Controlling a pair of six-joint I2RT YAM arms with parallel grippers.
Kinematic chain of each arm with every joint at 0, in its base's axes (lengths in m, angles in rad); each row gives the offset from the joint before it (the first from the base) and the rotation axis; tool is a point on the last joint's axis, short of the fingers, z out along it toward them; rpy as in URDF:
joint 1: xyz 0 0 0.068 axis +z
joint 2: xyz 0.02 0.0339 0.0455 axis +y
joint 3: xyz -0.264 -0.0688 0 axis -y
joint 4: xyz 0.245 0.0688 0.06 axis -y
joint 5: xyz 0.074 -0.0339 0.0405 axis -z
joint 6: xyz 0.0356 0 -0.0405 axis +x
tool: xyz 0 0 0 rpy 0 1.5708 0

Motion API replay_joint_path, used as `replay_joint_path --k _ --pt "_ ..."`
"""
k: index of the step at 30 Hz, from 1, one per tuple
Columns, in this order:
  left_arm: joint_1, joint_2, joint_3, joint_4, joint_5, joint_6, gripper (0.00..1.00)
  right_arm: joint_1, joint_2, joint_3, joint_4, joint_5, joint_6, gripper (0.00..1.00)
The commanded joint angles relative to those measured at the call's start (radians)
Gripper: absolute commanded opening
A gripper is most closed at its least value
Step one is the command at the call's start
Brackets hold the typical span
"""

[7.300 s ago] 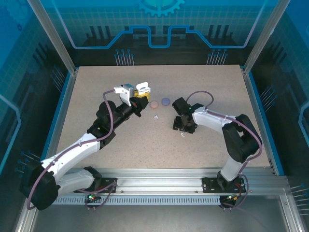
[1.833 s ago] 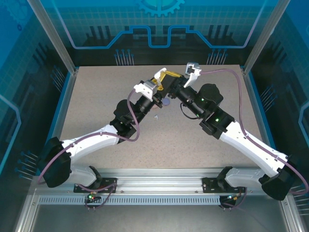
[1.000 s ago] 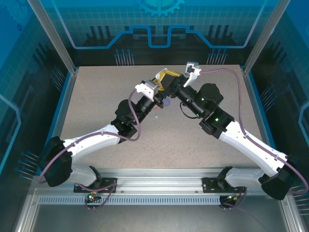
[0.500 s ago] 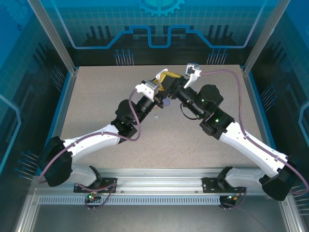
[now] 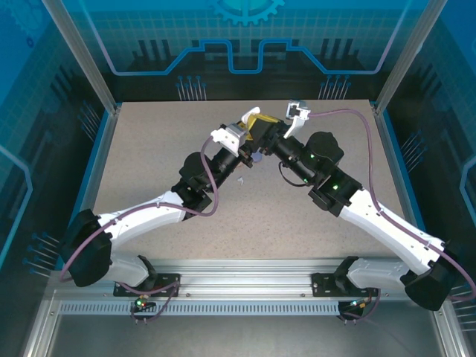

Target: Insert the wireless bluetooth earbuds into the charging case

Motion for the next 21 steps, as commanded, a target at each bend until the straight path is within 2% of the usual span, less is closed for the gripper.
replay_joint_path --k 1,7,17,18,21 --pt "-0.009 -0.005 0.055 0.066 0.002 0.015 0.00 0.009 -0.007 -0.016 -0.089 0.022 0.018 0.23" --pt "-0.012 -0.012 0.053 0.062 0.005 0.011 0.00 0.006 -0.003 0.010 -0.135 0.053 0.015 0.31" --pt "-0.017 -0.014 0.052 0.059 0.006 0.012 0.00 -0.003 0.019 0.041 -0.144 0.048 0.025 0.38" --pt "-0.016 -0.014 0.051 0.058 0.005 0.011 0.00 -0.005 0.018 0.043 -0.140 0.045 0.025 0.41" --pt "-0.016 -0.015 0.047 0.057 -0.006 0.009 0.00 -0.011 0.008 0.068 -0.145 0.032 0.020 0.57"
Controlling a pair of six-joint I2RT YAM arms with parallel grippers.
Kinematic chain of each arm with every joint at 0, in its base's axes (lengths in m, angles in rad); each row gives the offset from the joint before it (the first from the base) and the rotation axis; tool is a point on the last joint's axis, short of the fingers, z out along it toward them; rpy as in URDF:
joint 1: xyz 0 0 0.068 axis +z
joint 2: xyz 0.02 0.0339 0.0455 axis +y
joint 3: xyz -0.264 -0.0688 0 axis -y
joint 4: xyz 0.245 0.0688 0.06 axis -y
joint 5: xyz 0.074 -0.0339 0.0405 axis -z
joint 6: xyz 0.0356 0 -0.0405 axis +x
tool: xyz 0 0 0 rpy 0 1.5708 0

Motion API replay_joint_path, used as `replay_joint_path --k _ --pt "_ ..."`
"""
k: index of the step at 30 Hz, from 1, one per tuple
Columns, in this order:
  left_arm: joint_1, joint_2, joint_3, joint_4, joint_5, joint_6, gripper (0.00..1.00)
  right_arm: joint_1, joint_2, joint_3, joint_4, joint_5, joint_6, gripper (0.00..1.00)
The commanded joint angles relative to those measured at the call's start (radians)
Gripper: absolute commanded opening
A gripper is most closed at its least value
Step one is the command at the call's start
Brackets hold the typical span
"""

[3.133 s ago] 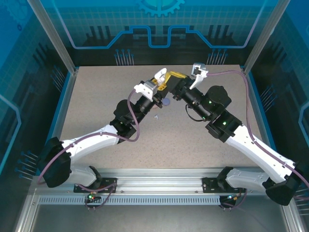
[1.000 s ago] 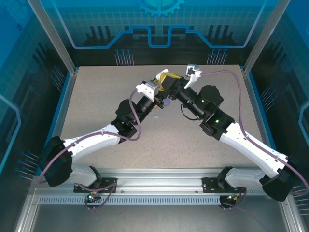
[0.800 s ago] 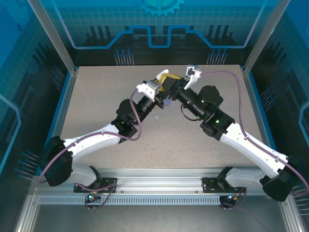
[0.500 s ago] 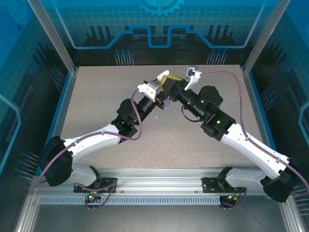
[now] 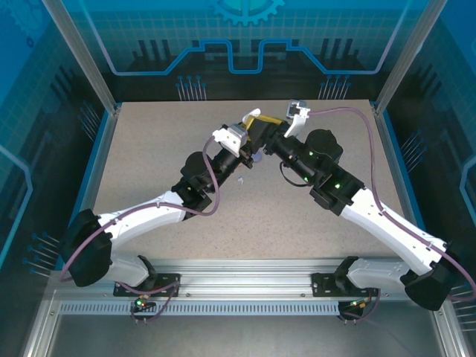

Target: Insert the wireless bluetooth earbuds into the charging case

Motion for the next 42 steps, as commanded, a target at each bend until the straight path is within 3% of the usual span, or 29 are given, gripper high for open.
replay_joint_path --k 1,6,11,15,20,27,34,42 --pt "-0.016 -0.015 0.045 0.090 -0.009 0.009 0.00 -0.012 -0.004 0.044 -0.058 -0.005 -0.008 0.61" --pt "-0.013 -0.033 0.021 0.102 -0.038 0.014 0.00 -0.020 -0.070 0.119 -0.136 -0.024 -0.033 0.69" --pt "-0.007 -0.072 -0.008 0.087 -0.051 0.026 0.00 -0.052 -0.172 0.129 -0.298 0.070 -0.036 0.72" --pt "0.016 -0.133 -0.043 0.045 -0.057 0.026 0.00 -0.148 -0.210 0.131 -0.549 0.103 -0.004 0.73" --pt "0.069 -0.226 -0.114 0.000 -0.072 -0.011 0.00 -0.262 -0.145 0.084 -0.751 0.039 0.055 0.73" --pt "0.101 -0.340 -0.214 -0.061 -0.105 -0.027 0.00 -0.237 0.203 0.114 -0.834 -0.022 0.072 0.73" --pt "0.133 -0.449 -0.280 -0.100 -0.124 -0.045 0.00 -0.126 0.683 0.391 -0.956 0.006 -0.050 0.69" --pt "0.158 -0.521 -0.316 -0.125 -0.125 -0.051 0.00 -0.052 1.049 0.738 -1.133 0.037 -0.128 0.65"
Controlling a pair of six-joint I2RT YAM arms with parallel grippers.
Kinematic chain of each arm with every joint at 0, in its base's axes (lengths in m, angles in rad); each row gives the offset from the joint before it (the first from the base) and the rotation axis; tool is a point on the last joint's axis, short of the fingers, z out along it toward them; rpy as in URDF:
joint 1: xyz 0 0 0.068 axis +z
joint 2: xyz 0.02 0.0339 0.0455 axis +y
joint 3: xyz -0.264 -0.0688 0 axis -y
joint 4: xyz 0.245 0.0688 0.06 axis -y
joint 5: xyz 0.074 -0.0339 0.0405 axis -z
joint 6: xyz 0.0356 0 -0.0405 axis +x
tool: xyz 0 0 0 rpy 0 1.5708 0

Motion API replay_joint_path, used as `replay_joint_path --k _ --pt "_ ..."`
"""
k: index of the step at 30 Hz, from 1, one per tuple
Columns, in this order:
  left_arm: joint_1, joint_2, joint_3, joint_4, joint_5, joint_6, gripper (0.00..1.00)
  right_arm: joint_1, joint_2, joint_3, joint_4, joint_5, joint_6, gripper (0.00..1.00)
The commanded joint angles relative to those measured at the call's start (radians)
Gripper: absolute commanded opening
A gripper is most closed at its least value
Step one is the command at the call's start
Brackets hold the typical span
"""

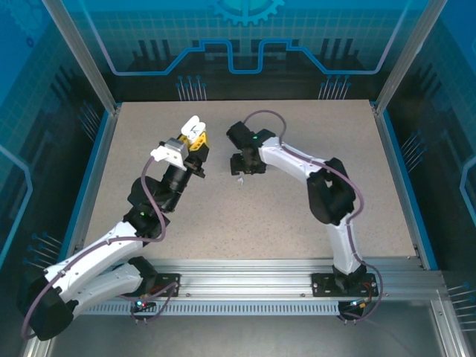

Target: Insert the wireless bluetooth earbuds into the charging case

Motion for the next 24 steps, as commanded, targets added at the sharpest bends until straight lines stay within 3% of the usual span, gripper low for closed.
replay_joint_path --k 1,7,24 --pt "0.014 -0.034 -0.021 0.003 -0.022 -0.022 0.00 0.025 0.085 0.104 -0.135 0.022 -0.057 0.65" --pt "0.026 -0.052 -0.036 0.002 -0.016 -0.034 0.00 0.032 0.191 0.176 -0.186 0.037 -0.083 0.62" --pt "0.037 -0.044 -0.047 0.014 -0.013 -0.050 0.00 0.030 0.297 0.269 -0.179 0.021 -0.052 0.51"
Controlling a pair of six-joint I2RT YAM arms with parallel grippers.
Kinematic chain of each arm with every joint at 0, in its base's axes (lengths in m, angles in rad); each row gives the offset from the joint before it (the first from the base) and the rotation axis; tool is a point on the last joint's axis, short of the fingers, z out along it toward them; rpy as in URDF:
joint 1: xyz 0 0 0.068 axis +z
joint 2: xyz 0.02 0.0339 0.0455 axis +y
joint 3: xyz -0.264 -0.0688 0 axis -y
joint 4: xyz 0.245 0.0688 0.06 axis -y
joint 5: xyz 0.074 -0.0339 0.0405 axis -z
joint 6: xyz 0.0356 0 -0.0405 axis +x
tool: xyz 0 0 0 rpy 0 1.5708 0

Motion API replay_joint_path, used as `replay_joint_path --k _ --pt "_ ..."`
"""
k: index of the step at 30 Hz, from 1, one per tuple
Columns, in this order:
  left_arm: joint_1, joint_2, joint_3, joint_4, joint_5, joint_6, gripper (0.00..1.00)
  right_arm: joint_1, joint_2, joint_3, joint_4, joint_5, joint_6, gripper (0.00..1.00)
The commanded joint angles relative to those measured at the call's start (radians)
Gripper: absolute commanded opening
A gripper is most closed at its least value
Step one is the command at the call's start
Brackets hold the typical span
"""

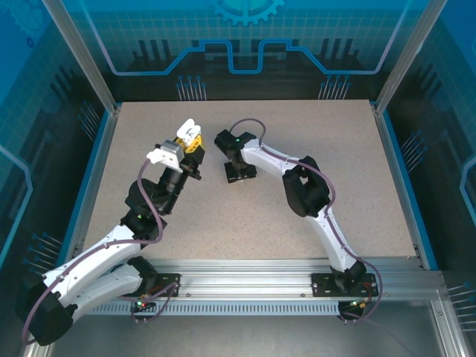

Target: Insert the wireless bluetooth earbuds into the charging case

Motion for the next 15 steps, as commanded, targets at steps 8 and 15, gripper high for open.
replay_joint_path --k 8,15 --pt "0.013 -0.009 -0.014 0.034 -0.011 -0.026 0.00 0.002 0.037 0.019 -0.045 0.027 0.027 0.42" --pt "0.015 -0.009 -0.014 0.033 -0.007 -0.028 0.00 -0.004 0.012 -0.013 -0.039 0.045 0.034 0.38"
